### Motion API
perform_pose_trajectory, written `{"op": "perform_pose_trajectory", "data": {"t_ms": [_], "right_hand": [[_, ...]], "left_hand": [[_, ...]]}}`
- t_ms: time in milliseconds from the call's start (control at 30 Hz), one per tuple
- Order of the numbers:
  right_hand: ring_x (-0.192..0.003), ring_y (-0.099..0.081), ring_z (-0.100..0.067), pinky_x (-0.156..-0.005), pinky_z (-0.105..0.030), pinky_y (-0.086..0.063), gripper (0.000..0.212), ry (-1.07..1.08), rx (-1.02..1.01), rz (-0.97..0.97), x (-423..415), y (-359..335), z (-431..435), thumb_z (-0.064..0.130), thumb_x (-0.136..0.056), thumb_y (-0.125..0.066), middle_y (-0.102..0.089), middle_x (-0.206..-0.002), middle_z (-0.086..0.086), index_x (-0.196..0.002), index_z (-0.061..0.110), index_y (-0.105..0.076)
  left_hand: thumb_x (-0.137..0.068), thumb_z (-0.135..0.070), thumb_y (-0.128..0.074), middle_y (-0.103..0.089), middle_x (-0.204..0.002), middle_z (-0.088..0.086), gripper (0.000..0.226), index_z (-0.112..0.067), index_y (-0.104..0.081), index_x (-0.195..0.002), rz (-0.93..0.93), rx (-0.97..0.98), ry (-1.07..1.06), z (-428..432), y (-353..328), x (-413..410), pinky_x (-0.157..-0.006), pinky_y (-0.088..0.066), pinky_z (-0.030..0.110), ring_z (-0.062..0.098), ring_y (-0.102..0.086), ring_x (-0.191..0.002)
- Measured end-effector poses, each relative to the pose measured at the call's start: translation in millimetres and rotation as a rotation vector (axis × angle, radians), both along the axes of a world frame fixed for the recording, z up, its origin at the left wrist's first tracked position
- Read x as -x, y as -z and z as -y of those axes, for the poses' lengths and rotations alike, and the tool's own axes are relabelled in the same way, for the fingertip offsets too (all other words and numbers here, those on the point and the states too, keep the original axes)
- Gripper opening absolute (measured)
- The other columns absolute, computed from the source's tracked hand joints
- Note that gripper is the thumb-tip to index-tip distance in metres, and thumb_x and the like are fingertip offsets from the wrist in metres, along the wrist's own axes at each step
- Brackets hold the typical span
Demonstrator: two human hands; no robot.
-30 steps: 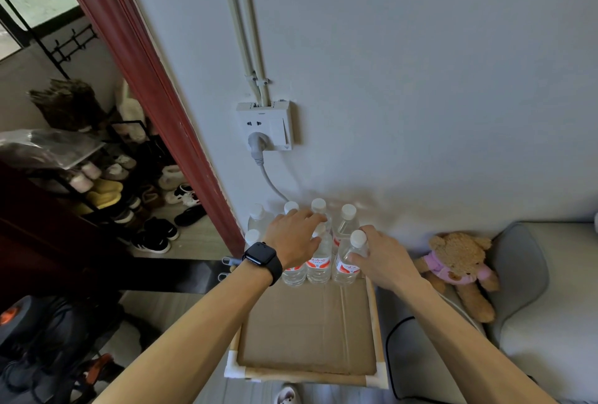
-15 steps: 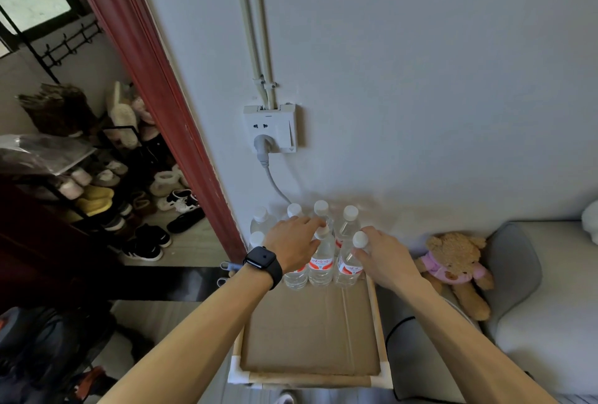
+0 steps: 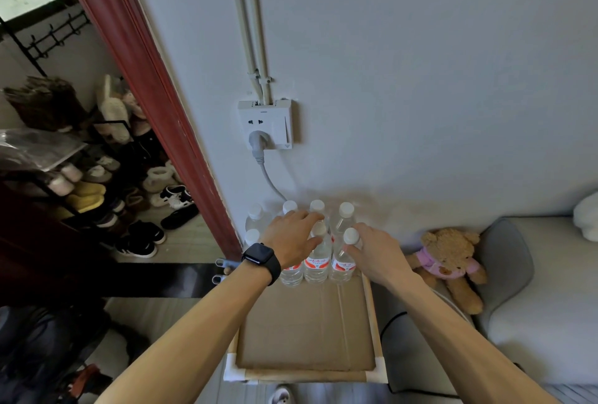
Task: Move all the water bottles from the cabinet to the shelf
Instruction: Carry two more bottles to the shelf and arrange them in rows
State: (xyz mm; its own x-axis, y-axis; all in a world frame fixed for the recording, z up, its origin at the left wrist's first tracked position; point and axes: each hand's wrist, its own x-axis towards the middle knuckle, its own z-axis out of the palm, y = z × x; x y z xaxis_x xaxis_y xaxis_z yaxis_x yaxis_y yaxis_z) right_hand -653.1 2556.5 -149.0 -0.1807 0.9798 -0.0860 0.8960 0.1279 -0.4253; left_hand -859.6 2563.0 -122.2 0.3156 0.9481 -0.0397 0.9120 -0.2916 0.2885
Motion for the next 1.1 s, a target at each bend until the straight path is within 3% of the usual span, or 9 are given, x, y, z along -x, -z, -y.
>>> {"op": "perform_pose_trajectory", "data": {"t_ms": [167, 333, 467, 633, 767, 867, 1000, 1100], "right_hand": [[-0.092, -0.06, -0.027, -0.067, -0.033, -0.038, 0.031, -0.014, -0.003, 0.021, -6.9, 2.0, -3.9, 0.046, -0.093, -0.051, -0.065, -0.104, -0.004, -0.108, 0.02, -0.052], [-0.086, -0.059, -0.018, -0.07, -0.033, -0.045, 0.028, 0.009, 0.009, -0.045, -13.1, 3.3, -0.9, 0.047, -0.093, -0.054, -0.065, -0.103, 0.002, -0.109, 0.024, -0.054], [-0.077, -0.05, -0.016, -0.063, -0.03, -0.034, 0.023, 0.005, -0.005, -0.089, -11.5, 1.9, -2.6, 0.044, -0.091, -0.057, -0.065, -0.1, 0.001, -0.104, 0.026, -0.054], [-0.08, -0.051, -0.023, -0.064, -0.032, -0.031, 0.018, -0.033, -0.001, -0.046, -8.8, -3.1, -6.1, 0.042, -0.09, -0.058, -0.067, -0.102, -0.003, -0.098, 0.027, -0.051], [-0.077, -0.049, -0.019, -0.06, -0.031, -0.032, 0.018, -0.015, -0.001, -0.098, -10.8, -4.5, -6.0, 0.047, -0.088, -0.057, -0.068, -0.1, 0.0, -0.095, 0.032, -0.05], [-0.077, -0.047, -0.016, -0.063, -0.03, -0.033, 0.023, 0.004, -0.014, -0.127, -9.5, -2.4, -4.3, 0.045, -0.089, -0.058, -0.069, -0.102, 0.002, -0.106, 0.029, -0.059], [-0.08, -0.053, -0.016, -0.068, -0.031, -0.039, 0.026, 0.002, -0.016, -0.142, -6.1, -1.1, -4.1, 0.045, -0.091, -0.057, -0.069, -0.102, 0.001, -0.109, 0.026, -0.06], [-0.083, -0.056, -0.019, -0.068, -0.031, -0.04, 0.03, -0.01, 0.019, -0.125, -8.0, -4.6, -8.6, 0.049, -0.088, -0.058, -0.068, -0.102, 0.002, -0.106, 0.026, -0.06]], "left_hand": [[-0.093, -0.046, -0.057, -0.061, -0.119, -0.004, 0.042, -0.031, -0.051, -0.132, -0.06, 0.003, 0.013, 1.7, 1.0, -7.1, -0.091, -0.039, 0.035, 0.022, -0.053, -0.11], [-0.097, -0.041, -0.053, -0.065, -0.118, -0.005, 0.036, -0.029, -0.051, -0.131, -0.073, -0.026, -0.007, 1.7, -0.1, -13.1, -0.092, -0.037, 0.036, 0.022, -0.053, -0.111], [-0.096, -0.042, -0.056, -0.066, -0.116, -0.006, 0.035, -0.029, -0.053, -0.128, -0.08, -0.036, 0.0, 2.5, -3.0, -12.5, -0.09, -0.036, 0.034, 0.022, -0.054, -0.11], [-0.095, -0.042, -0.056, -0.067, -0.115, -0.006, 0.034, -0.03, -0.055, -0.128, -0.108, -0.043, 0.004, 4.1, -3.4, -10.0, -0.086, -0.035, 0.033, 0.022, -0.053, -0.11], [-0.094, -0.047, -0.057, -0.064, -0.11, 0.003, 0.039, -0.035, -0.054, -0.131, -0.153, 0.007, -0.002, -1.7, -5.9, -7.5, -0.085, -0.04, 0.034, 0.025, -0.055, -0.106], [-0.093, -0.047, -0.058, -0.06, -0.114, 0.008, 0.042, -0.037, -0.053, -0.134, -0.166, 0.028, -0.011, -4.7, -6.3, -8.2, -0.087, -0.046, 0.037, 0.027, -0.057, -0.105], [-0.095, -0.043, -0.055, -0.064, -0.115, 0.001, 0.04, -0.034, -0.052, -0.134, -0.121, 0.022, 0.0, -1.7, -2.8, -10.4, -0.084, -0.047, 0.036, 0.024, -0.055, -0.109], [-0.096, -0.041, -0.052, -0.064, -0.118, -0.003, 0.043, -0.032, -0.047, -0.138, -0.071, 0.039, -0.013, -0.6, -2.7, -7.9, -0.081, -0.049, 0.035, 0.022, -0.061, -0.102]]}}
